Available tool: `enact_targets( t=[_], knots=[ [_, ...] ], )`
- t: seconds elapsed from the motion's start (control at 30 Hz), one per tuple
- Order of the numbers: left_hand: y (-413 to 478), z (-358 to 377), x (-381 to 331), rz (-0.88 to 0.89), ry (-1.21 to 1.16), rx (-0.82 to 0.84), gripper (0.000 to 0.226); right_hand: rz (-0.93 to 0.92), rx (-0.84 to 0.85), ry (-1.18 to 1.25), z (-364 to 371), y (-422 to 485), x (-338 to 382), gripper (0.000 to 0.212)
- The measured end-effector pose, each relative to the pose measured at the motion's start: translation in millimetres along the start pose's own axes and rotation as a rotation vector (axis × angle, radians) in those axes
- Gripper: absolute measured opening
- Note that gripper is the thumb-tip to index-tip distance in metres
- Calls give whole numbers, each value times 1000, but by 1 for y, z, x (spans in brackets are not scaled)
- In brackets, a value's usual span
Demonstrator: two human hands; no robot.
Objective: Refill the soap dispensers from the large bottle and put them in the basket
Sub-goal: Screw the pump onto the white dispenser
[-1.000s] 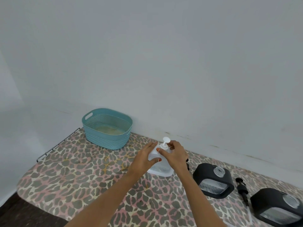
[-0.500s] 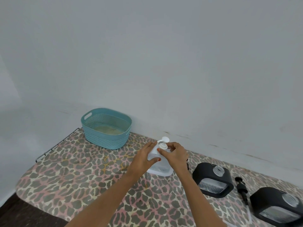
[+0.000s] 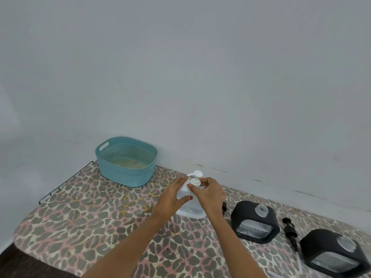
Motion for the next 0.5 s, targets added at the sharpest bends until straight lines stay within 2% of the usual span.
enact_targets(
  t=[0.13, 0.2, 0.37, 0.5],
  knots=[
    [1, -1, 0, 9, 1, -4, 64, -25, 203, -25, 3, 8, -2, 37],
    [1, -1, 0, 10, 12, -6, 64, -8, 248, 13, -6, 16, -6, 34],
    [1, -1, 3, 4, 6, -3, 63, 76, 166, 34, -39, 43, -28, 22],
    [2, 0, 4, 10, 12, 4, 63, 89, 113, -321, -40, 57, -39, 21]
  ],
)
Point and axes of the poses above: each hand's wrist, its own y-axis towards the middle knuckle, its own z-axis out of the palm, x = y × z, the point moved 10 cm from there along y, towards the middle knuckle, and after that the axes turned 9 degrees about z, right-handed, at the moved point
